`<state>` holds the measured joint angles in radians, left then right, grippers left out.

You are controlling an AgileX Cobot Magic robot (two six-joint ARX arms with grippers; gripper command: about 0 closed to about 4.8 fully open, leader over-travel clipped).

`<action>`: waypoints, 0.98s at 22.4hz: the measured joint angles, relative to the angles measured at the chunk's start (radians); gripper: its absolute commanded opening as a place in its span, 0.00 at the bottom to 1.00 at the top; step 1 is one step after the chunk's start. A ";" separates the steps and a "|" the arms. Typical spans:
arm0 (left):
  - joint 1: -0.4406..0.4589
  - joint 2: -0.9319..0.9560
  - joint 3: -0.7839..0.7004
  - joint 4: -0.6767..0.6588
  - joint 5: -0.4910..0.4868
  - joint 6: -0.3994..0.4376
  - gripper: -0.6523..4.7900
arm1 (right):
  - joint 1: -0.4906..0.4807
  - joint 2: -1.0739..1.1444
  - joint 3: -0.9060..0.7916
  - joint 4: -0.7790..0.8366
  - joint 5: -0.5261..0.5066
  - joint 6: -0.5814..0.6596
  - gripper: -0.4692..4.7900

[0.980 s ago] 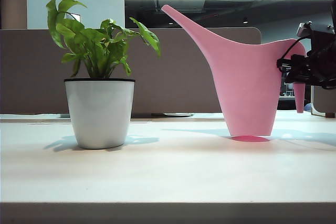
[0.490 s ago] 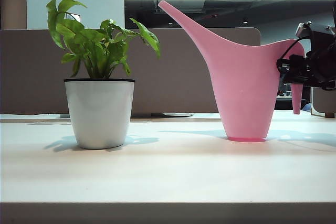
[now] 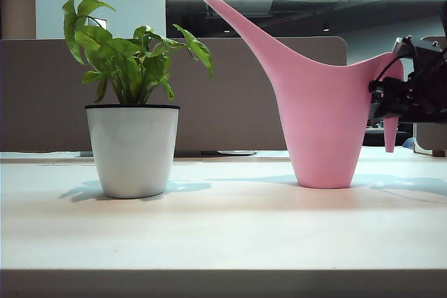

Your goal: Pick up the watering can from the table, water the potted plant, and put the can back.

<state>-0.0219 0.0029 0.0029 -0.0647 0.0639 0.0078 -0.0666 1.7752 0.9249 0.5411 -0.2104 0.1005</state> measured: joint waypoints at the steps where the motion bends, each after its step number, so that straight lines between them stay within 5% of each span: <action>1: 0.000 0.000 0.000 0.000 0.000 0.000 0.11 | 0.000 -0.008 0.000 -0.010 0.000 -0.002 0.49; 22: 0.000 0.000 0.000 -0.025 0.000 -0.001 0.11 | 0.002 -0.685 -0.109 -0.606 0.008 -0.053 0.45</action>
<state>-0.0219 0.0025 0.0029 -0.0895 0.0643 0.0071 -0.0650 1.0904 0.8154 -0.0650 -0.2024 0.0475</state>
